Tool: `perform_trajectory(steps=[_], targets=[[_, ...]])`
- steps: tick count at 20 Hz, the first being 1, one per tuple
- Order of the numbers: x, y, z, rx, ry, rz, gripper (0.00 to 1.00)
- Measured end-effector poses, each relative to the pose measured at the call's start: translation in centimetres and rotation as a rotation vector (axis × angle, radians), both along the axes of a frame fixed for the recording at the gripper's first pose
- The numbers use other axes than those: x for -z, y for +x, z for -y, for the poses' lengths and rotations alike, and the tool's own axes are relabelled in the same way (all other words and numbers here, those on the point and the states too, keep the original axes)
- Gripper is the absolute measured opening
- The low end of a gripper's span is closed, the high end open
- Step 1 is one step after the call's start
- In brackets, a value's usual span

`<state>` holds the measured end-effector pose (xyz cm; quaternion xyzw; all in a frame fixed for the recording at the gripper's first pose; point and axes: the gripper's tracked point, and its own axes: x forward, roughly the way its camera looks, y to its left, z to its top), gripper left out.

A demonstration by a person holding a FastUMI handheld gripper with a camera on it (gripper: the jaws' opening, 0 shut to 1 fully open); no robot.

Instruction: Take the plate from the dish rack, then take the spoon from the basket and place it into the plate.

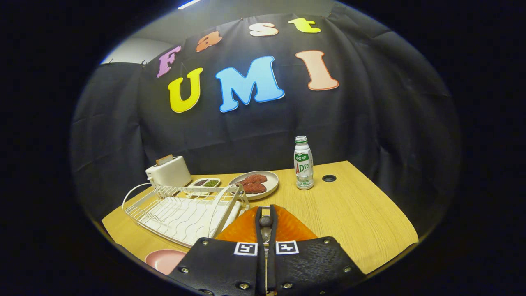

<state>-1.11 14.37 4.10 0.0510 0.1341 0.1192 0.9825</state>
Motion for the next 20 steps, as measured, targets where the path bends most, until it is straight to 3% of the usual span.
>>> perform_trajectory(steps=[12,20], targets=[[-10.4,-3.3,1.8,0.081,-0.052,0.045,0.02],[-15.3,-8.4,-2.1,0.045,-0.063,0.094,0.02]])
